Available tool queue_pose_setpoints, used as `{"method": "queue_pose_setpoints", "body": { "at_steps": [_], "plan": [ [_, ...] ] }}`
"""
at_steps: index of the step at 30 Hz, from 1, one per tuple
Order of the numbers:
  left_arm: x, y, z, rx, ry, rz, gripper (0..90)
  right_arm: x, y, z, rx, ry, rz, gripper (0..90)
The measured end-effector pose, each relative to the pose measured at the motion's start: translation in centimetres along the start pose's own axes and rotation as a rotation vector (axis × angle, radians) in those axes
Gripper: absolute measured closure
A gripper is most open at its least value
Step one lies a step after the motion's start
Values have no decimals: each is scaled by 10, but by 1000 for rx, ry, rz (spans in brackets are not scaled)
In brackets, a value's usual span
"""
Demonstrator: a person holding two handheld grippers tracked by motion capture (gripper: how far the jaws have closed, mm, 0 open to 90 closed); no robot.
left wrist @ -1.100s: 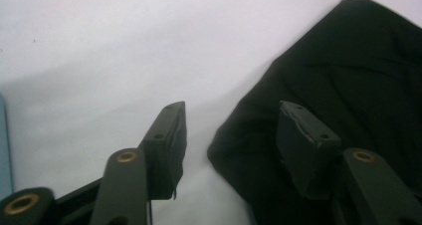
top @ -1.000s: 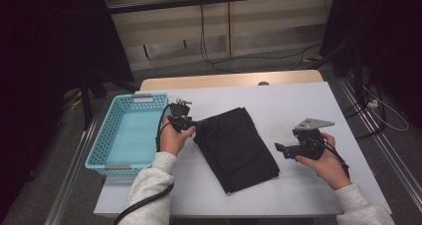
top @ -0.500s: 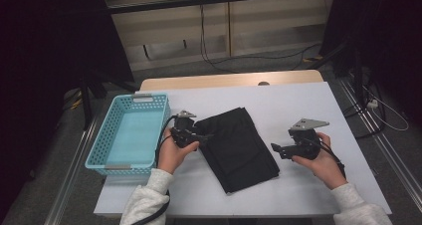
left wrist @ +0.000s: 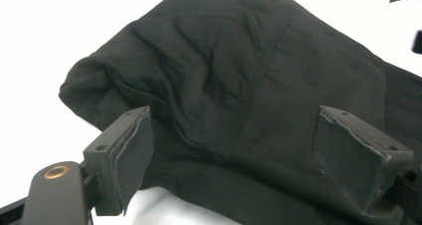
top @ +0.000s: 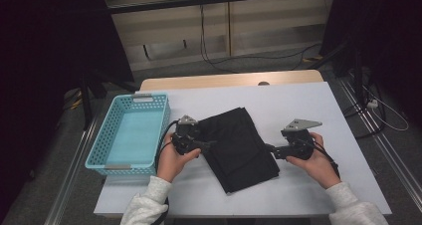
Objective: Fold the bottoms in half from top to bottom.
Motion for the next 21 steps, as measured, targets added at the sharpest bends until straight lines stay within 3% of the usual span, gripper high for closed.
{"method": "queue_pose_setpoints", "body": {
  "at_steps": [4, 13, 19, 21],
  "plan": [
    [3, 1, 3, -5, 4, 1, 152, -4, -6, -5, -21, -2, 12, 265],
    [12, 12, 0, 3, -9, -11, 148, -13, -20, -12, -66, 3, 34, 483],
    [12, 17, 0, 7, -1, -21, 150, -18, -29, -13, -95, 11, 72, 636],
    [12, 19, 0, 10, 0, -27, 151, -19, -33, -14, -106, 7, 84, 649]
  ]
}}
Point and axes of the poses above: each handheld gripper's, and its own axes: z roughly backward along the jaws, x roughly out of its underside, y roughly to its right, the point moved 9 cm from there along -z, roughly forward along the jaws, and after that the axes turned 2 degrees about -y, right-handed, at the moved point
